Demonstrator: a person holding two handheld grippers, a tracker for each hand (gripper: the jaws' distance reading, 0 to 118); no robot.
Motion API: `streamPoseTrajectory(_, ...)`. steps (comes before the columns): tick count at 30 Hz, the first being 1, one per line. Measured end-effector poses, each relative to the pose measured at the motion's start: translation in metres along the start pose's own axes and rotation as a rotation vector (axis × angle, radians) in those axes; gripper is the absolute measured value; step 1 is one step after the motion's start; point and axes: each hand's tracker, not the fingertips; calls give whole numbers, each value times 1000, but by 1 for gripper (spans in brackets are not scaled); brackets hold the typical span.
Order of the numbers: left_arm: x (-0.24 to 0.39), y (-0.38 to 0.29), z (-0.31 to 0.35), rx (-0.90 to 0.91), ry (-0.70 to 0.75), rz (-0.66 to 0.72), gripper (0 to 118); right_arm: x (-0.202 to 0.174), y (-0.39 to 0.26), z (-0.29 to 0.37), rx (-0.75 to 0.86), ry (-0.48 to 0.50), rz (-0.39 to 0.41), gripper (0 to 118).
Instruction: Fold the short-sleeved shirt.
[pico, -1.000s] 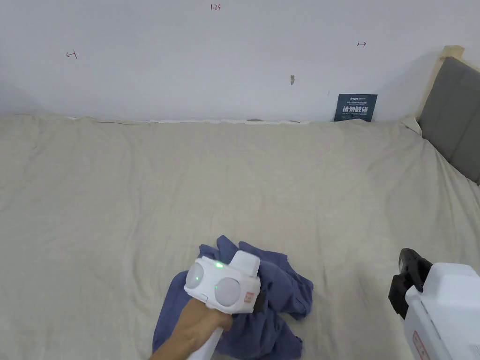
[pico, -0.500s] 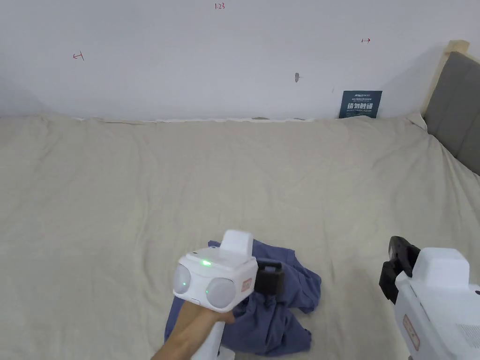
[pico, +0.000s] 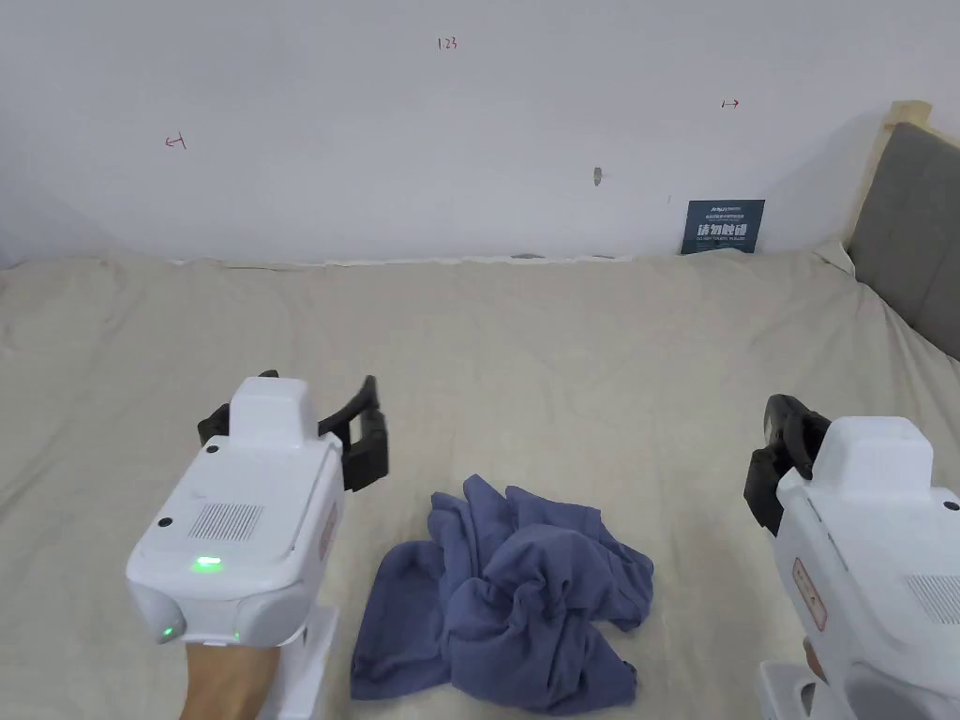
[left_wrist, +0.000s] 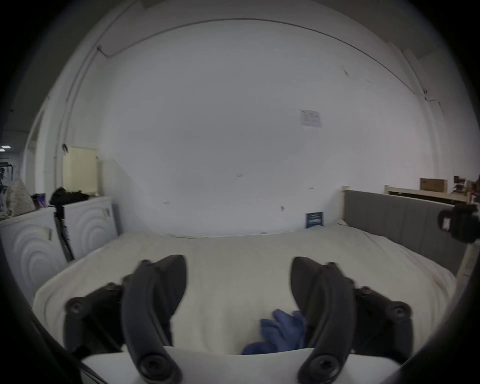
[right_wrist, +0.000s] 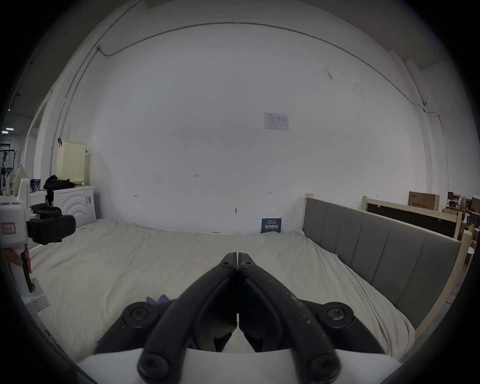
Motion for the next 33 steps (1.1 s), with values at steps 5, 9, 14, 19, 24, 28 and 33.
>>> streamPoseTrajectory(5, -21, -12, 3, -3, -9, 63, 0, -5, 7, -1, 20, 8, 1, 2)
streamPoseTrajectory(9, -26, -16, -2, -40, -2, 58, 0, -8, 8, -2, 23, 15, 4, 2)
streamPoseTrajectory(14, -30, -20, -12, -190, 8, 84, 0, -8, 6, -3, 16, 20, 9, 2)
streamPoseTrajectory(19, -30, -52, -43, -504, -55, 159, 0, -5, -3, -6, -4, 19, 9, 2)
streamPoseTrajectory(24, -16, -106, -65, -760, -146, 228, 0, -1, -14, -10, -34, 10, -1, 2)
streamPoseTrajectory(28, -3, -149, -74, -892, -161, 295, 4, 4, -24, -14, -65, 1, -1, 2)
streamPoseTrajectory(33, 9, -184, -82, -976, -66, 289, 113, 10, -34, -23, -102, -9, 0, 2)
